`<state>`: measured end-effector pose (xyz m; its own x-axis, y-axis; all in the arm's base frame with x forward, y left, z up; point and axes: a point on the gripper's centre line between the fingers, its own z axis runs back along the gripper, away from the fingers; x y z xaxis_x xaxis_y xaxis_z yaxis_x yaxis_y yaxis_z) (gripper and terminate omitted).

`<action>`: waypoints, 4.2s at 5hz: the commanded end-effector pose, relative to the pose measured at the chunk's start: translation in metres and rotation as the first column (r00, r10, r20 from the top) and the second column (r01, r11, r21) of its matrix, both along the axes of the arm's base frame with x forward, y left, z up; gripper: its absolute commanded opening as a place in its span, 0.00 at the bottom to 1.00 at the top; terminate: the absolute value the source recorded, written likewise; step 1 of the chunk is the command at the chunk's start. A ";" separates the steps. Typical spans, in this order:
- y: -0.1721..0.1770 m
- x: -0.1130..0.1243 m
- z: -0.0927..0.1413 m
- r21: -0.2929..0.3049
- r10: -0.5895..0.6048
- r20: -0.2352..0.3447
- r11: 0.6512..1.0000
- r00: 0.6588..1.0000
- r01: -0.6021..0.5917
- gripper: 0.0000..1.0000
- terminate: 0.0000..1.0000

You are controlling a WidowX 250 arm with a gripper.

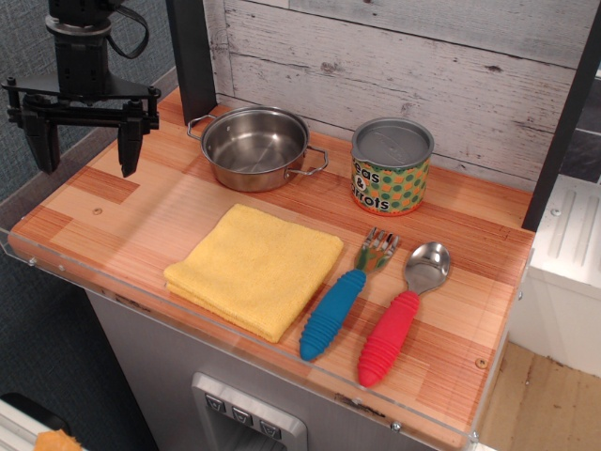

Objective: Pick vessel and place it on the yellow cloth

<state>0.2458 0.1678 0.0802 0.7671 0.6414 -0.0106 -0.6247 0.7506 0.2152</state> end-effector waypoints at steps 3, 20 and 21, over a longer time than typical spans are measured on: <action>-0.014 0.021 0.008 -0.042 0.273 0.101 0.962 0.957 -0.270 1.00 0.00; -0.043 0.055 -0.020 0.007 0.252 0.173 0.966 0.952 -0.257 0.00 0.00; -0.051 0.036 -0.013 -0.003 0.252 0.195 0.966 0.948 -0.257 0.00 0.00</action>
<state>0.2752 0.1127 0.0512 0.5715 0.8161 0.0860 -0.8191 0.5610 0.1199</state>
